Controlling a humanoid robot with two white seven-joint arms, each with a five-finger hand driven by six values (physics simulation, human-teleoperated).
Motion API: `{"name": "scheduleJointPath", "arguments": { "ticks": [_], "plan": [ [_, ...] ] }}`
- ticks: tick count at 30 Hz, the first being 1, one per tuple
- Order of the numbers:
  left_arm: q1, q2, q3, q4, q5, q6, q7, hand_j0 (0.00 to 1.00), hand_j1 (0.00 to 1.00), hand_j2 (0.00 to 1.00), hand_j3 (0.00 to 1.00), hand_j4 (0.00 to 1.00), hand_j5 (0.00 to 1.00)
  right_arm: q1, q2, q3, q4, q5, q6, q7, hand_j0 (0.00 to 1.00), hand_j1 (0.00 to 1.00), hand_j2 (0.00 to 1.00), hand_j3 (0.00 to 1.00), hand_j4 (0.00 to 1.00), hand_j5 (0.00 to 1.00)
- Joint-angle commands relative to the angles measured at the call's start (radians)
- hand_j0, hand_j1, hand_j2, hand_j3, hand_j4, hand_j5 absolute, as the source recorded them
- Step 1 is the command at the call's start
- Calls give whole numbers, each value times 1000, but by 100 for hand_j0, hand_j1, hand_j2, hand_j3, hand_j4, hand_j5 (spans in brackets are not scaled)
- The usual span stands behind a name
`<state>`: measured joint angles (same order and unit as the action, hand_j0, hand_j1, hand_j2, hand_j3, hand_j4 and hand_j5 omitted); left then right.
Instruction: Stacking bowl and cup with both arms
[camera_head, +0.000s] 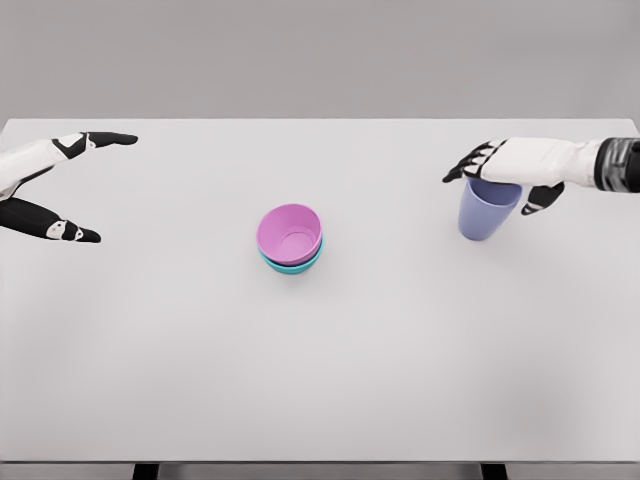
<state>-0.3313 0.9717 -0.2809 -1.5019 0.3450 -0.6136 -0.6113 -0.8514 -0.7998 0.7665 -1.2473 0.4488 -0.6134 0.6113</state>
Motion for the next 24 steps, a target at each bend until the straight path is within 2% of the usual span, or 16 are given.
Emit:
{"name": "scheduleJointPath", "arguments": {
  "ticks": [1,8,9,12,14,24],
  "plan": [
    [0,1,0,0,6,3,0,100,100,100,100,100,100,0,1,2,-3,-4,3,0,100,100,100,100,100,100],
    [0,-11,0,0,8,3,0,100,100,100,100,100,100,0,1,8,-11,-4,3,0,100,100,100,100,100,100],
    [0,-11,0,0,8,3,0,100,100,100,100,100,100,0,-1,8,-11,-4,3,0,98,98,98,98,98,98],
    [0,-13,0,0,8,3,0,100,100,100,100,100,100,0,-1,-1,-12,-7,3,0,79,79,79,79,79,79],
    [0,-13,0,-1,8,3,0,100,100,100,100,100,100,0,-1,-7,-11,-7,3,0,74,74,74,74,74,74],
    [0,-21,2,0,8,3,0,100,100,100,100,100,100,-6,24,-53,-11,-16,3,0,70,70,70,70,70,70]
  ]
}}
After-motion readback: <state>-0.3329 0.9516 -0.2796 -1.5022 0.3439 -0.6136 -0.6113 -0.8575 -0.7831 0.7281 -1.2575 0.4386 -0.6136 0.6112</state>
